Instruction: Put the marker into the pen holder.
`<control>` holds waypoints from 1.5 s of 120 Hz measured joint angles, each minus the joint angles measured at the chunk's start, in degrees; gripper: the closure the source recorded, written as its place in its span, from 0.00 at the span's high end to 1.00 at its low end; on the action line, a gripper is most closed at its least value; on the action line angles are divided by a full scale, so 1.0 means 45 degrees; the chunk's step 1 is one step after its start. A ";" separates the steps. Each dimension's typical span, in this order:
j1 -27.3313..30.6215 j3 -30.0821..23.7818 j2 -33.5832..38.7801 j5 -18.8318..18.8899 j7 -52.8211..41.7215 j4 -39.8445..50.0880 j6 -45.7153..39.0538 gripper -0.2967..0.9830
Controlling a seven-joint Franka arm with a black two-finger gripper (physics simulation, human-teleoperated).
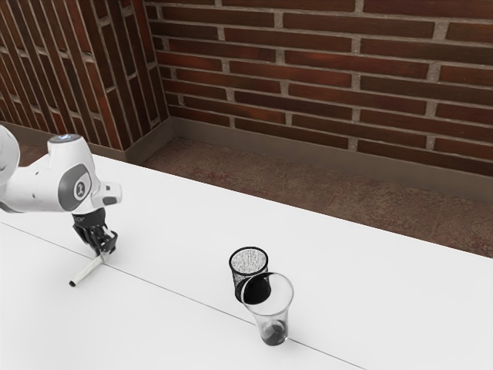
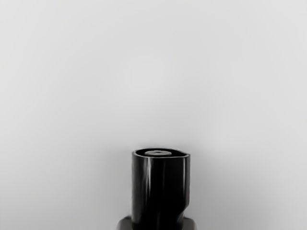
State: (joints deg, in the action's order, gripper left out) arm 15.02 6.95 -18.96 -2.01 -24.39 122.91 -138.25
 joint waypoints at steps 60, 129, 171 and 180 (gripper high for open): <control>-0.4504 -0.0150 0.4906 -0.1739 -0.0210 -0.0179 0.0670 0.18; -0.9270 0.0000 0.3937 -0.4715 -0.0125 -0.0158 -0.0896 0.17; -0.8725 -0.0002 0.3804 -0.4845 -0.0099 -0.0137 -0.1180 0.17; -0.8088 -0.0009 0.3743 -0.4857 -0.0105 -0.0137 -0.1197 0.17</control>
State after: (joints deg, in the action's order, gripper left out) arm -21.37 6.91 -2.11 -23.87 -24.86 122.30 -143.63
